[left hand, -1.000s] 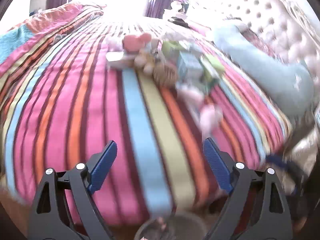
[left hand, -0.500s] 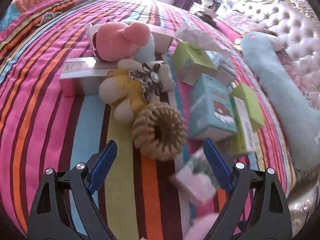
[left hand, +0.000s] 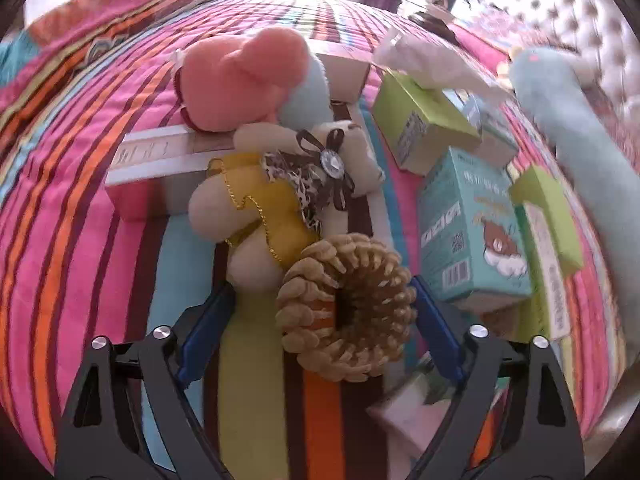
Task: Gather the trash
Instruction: 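Grasp the coiled hair tie with left tool while right grasps pink plush fish, then carry both items over the wastebasket and open both tools to drop them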
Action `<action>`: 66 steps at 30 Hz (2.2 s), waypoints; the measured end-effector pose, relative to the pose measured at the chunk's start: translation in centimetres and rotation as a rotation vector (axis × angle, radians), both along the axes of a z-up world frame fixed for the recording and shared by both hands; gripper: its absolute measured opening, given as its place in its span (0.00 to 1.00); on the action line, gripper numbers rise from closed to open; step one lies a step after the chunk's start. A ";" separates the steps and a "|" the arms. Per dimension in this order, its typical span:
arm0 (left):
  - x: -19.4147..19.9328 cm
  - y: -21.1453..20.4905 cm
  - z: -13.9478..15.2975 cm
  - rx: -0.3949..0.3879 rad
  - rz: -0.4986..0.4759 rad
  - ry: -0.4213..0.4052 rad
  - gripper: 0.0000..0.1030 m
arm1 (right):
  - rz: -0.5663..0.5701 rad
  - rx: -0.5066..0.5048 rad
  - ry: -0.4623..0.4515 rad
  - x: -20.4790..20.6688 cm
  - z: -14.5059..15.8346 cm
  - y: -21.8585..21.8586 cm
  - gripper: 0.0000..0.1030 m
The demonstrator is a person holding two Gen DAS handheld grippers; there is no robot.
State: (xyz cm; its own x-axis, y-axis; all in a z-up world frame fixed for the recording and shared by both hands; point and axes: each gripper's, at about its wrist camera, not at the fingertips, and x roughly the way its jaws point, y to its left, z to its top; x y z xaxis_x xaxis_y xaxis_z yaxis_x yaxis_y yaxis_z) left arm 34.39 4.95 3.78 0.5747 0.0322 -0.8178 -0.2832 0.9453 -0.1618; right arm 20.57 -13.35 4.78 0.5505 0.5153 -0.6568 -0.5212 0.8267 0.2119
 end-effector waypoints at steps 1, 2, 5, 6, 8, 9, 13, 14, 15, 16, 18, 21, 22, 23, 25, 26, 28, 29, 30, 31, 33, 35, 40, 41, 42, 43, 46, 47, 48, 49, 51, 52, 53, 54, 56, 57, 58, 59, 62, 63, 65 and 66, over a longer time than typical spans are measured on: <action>-0.1 0.0 0.0 0.011 -0.008 -0.007 0.74 | 0.005 0.001 0.009 0.2 -0.1 0.1 0.78; -0.2 0.1 0.1 0.003 -0.024 -0.018 0.66 | 0.007 0.006 0.021 0.4 -0.2 0.2 0.78; -0.7 0.0 0.3 -0.015 -0.068 -0.035 0.56 | 0.010 0.014 0.030 0.6 -0.3 0.3 0.77; -0.9 0.0 0.4 -0.018 -0.078 -0.038 0.54 | 0.013 0.007 0.026 0.6 -0.3 0.3 0.76; -1.4 -0.1 0.4 -0.023 -0.097 -0.053 0.50 | 0.021 -0.021 0.005 0.4 -0.3 0.6 0.62; -1.9 -0.1 0.5 -0.027 -0.101 -0.063 0.50 | 0.030 -0.016 0.001 0.1 -0.2 0.5 0.56; -3.6 0.8 0.4 -0.062 -0.109 -0.096 0.50 | 0.011 0.036 0.014 -0.3 -0.1 -0.6 0.46; -4.1 1.1 0.5 -0.066 -0.108 -0.104 0.50 | 0.009 0.050 0.022 -0.2 -0.1 -0.9 0.45; -4.6 1.4 0.7 -0.074 -0.107 -0.115 0.50 | 0.003 0.063 0.029 -0.3 0.0 -1.3 0.45; -5.2 1.8 0.9 -0.085 -0.107 -0.127 0.50 | -0.003 0.068 0.028 -0.4 0.1 -1.6 0.45; -6.1 2.3 1.3 -0.100 -0.106 -0.147 0.50 | -0.023 0.074 0.015 -0.7 0.5 -2.3 0.45; -7.6 3.1 1.9 -0.126 -0.107 -0.176 0.50 | -0.039 0.073 0.000 -1.0 1.0 -3.1 0.45; -8.1 3.3 2.1 -0.135 -0.108 -0.184 0.50 | -0.042 0.067 0.001 -1.0 1.0 -3.2 0.45; -8.8 3.4 2.4 -0.140 -0.115 -0.196 0.50 | -0.046 0.067 0.002 -1.1 1.0 -3.5 0.45; -10.5 3.4 3.1 -0.129 -0.133 -0.222 0.50 | -0.054 0.070 0.001 -1.4 1.3 -4.1 0.45; -11.1 3.3 3.4 -0.123 -0.142 -0.231 0.50 | -0.057 0.080 -0.004 -1.7 1.6 -4.4 0.45; -12.9 3.2 4.2 -0.113 -0.165 -0.254 0.50 | -0.063 0.100 -0.015 -2.5 2.3 -5.2 0.45; -14.3 2.9 4.7 -0.114 -0.188 -0.268 0.50 | -0.059 0.117 -0.021 -3.2 2.8 -5.6 0.45; -15.2 2.8 4.9 -0.113 -0.204 -0.278 0.50 | -0.053 0.132 -0.030 -4.2 3.4 -6.0 0.45; -16.3 2.5 5.3 -0.111 -0.220 -0.290 0.50 | -0.041 0.143 -0.040 -5.4 4.0 -6.4 0.45; -19.5 1.9 5.8 -0.114 -0.265 -0.310 0.50 | -0.022 0.159 -0.050 -7.3 4.7 -6.9 0.45; -22.7 1.3 6.0 -0.122 -0.310 -0.319 0.50 | 0.004 0.176 -0.047 -9.8 5.2 -7.6 0.45; -31.9 -0.2 4.4 -0.160 -0.393 -0.283 0.50 | 0.061 0.152 0.038 -16.4 3.7 -8.5 0.45; -33.1 -0.4 3.9 -0.166 -0.398 -0.267 0.50 | 0.062 0.142 0.075 -17.9 2.8 -8.7 0.45; -34.7 -0.7 2.9 -0.172 -0.404 -0.237 0.50 | 0.060 0.135 0.101 -18.6 2.2 -8.8 0.45; -35.7 -1.0 2.0 -0.174 -0.404 -0.207 0.50 | 0.058 0.126 0.132 -19.3 1.3 -8.8 0.45; -38.5 -2.2 -2.3 -0.182 -0.407 -0.085 0.50 | 0.053 0.092 0.271 -20.6 -3.1 -8.5 0.45; -39.0 -2.6 -4.2 -0.190 -0.401 -0.034 0.50 | 0.055 0.082 0.298 -20.7 -4.1 -8.2 0.45; -39.3 -2.8 -6.1 -0.196 -0.396 0.011 0.50 | 0.058 0.063 0.328 -21.0 -5.6 -7.8 0.45; -39.4 -3.1 -7.7 -0.197 -0.394 0.049 0.50 | 0.062 0.045 0.350 -21.0 -6.7 -7.4 0.45; -39.2 -3.7 -11.3 -0.186 -0.388 0.137 0.50 | 0.077 0.007 0.398 -20.9 -9.4 -6.3 0.45; -38.9 -3.9 -12.9 -0.184 -0.384 0.177 0.50 | 0.081 -0.016 0.410 -20.9 -10.3 -5.8 0.45; -38.5 -4.1 -13.9 -0.181 -0.385 0.201 0.50 | 0.094 -0.048 0.428 -20.9 -11.5 -5.2 0.45; -38.1 -4.2 -15.3 -0.178 -0.379 0.236 0.50 | 0.106 -0.072 0.440 -20.9 -12.4 -4.7 0.45; -37.5 -4.3 -17.4 -0.183 -0.380 0.297 0.50 | 0.127 -0.122 0.464 -20.8 -13.9 -3.6 0.45; -37.2 -4.3 -17.9 -0.185 -0.373 0.312 0.51 | 0.133 -0.128 0.471 -20.9 -14.3 -3.5 0.45; -37.0 -4.2 -18.2 -0.190 -0.371 0.328 0.52 | 0.138 -0.137 0.475 -21.0 -14.6 -3.2 0.46; -36.8 -4.2 -18.7 -0.205 -0.369 0.347 0.55 | 0.140 -0.142 0.476 -21.1 -14.8 -3.1 0.47; -36.7 -3.9 -19.5 -0.189 -0.336 0.377 0.78 | 0.133 -0.155 0.476 -21.2 -14.9 -3.4 0.72; -36.9 -3.7 -19.5 -0.189 -0.332 0.374 0.81 | 0.121 -0.163 0.477 -21.2 -15.0 -3.5 0.76; -36.9 -3.8 -19.4 -0.201 -0.339 0.368 0.83 | 0.095 -0.180 0.477 -21.1 -15.3 -3.8 0.76; -36.9 -3.9 -19.5 -0.200 -0.344 0.370 0.84 | 0.082 -0.185 0.480 -21.0 -15.4 -4.1 0.76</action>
State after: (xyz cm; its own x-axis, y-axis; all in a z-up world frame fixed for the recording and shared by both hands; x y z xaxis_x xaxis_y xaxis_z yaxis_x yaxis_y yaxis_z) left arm -2.53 1.08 -15.77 0.1973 -0.2842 -0.9382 -0.0356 0.9543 -0.2966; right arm -0.41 -17.45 -10.58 0.1278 0.3952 -0.9097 -0.4660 0.8336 0.2966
